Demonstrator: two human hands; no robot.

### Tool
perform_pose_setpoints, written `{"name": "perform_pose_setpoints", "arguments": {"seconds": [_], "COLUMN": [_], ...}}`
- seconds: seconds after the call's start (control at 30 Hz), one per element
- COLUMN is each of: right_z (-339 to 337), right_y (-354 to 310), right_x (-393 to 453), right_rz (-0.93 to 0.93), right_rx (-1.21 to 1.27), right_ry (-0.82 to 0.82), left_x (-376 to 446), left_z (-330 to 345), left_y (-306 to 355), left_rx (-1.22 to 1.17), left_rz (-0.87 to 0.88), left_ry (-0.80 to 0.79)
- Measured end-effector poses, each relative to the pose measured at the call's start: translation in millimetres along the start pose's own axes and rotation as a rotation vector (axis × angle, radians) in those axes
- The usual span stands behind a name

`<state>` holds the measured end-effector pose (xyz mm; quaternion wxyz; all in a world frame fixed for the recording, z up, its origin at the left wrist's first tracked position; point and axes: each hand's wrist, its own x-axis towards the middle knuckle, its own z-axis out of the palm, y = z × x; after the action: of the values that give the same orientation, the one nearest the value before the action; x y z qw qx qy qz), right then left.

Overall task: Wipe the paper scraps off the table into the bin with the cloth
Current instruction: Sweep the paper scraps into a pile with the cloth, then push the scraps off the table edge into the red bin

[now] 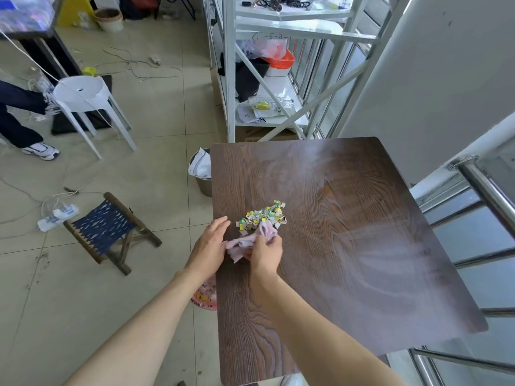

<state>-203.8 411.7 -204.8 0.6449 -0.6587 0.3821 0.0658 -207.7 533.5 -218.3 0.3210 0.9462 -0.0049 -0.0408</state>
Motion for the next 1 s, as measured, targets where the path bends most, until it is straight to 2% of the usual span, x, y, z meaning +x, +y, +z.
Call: {"name": "perform_pose_setpoints", "arguments": {"seconds": [0.13,0.27,0.4,0.53,0.8,1.0], "right_z": [-57,-88,-76,-48,0,12], "right_y": [-25,-57,-72,-73,-62,-61], "right_x": [15,53,92,106,95,90], "right_rz": [-0.152,-0.273,-0.349,-0.378,-0.573,-0.774], "right_rx": [-0.137,-0.393,-0.622,-0.703,-0.88,-1.129], "right_ry": [0.166,0.237,0.146,0.058,-0.161,-0.431], "left_x": [-17,-38,-52,-56,-62,-61], "left_z": [3,10,24,36,49,47], "left_y": [5,10,21,23,25,24], "left_rx": [0.074,0.08,0.115,0.103,0.191,0.207], "left_rz": [0.019,0.178,0.278,0.226,0.152,0.163], "left_ry": [0.075,0.079,0.081,0.053,0.058,0.056]}}
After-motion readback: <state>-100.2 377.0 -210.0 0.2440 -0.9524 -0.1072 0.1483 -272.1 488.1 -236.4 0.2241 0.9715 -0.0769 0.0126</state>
